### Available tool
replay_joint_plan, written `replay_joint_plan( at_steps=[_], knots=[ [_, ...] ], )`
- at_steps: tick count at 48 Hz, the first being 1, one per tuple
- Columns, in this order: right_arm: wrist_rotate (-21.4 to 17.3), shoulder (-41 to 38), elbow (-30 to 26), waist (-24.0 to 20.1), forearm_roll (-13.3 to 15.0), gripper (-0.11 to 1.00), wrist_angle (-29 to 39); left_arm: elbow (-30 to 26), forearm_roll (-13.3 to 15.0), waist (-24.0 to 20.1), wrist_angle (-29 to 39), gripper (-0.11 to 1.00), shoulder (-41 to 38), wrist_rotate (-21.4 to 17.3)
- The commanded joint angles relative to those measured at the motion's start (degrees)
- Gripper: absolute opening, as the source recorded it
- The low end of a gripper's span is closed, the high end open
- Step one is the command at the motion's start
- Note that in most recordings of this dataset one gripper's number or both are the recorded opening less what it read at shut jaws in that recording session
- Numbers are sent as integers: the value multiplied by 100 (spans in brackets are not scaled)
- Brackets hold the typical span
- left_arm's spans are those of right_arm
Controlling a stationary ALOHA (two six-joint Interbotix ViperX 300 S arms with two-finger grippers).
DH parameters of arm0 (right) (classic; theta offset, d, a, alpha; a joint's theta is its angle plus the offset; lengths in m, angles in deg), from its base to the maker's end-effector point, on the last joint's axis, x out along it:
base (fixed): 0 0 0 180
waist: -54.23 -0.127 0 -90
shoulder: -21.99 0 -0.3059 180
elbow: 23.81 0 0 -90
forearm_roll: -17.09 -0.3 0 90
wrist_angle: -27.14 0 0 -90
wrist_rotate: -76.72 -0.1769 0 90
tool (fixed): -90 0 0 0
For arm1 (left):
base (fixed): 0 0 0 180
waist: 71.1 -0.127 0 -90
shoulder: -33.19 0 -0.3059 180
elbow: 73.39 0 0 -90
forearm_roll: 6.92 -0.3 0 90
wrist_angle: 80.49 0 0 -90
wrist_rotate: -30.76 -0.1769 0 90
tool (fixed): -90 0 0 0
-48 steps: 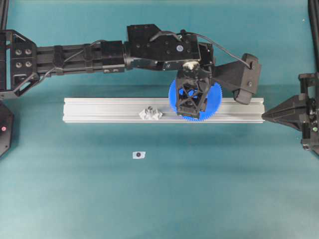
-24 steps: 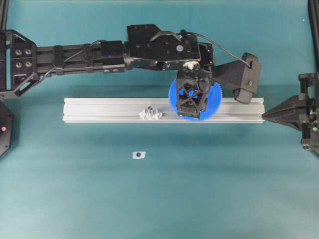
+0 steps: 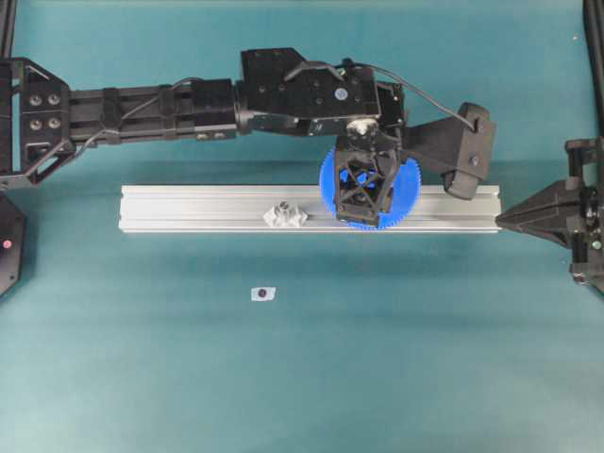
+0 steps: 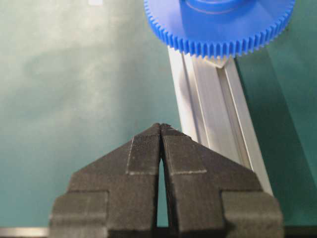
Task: Find the location of the shaft and insert the large gear.
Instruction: 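Align the gear's center hole over the shaft with the left gripper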
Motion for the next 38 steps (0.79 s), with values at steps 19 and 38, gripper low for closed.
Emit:
replay_joint_plan(
  at_steps=[19, 38],
  knots=[
    [-62, -18, -62, 18, 9, 2, -44, -158, -26, 62, -35, 84, 123, -9],
    [-62, 105, -53, 9, 9, 2, -18, -325, -26, 132, 53, 83, 167, 0]
  ],
)
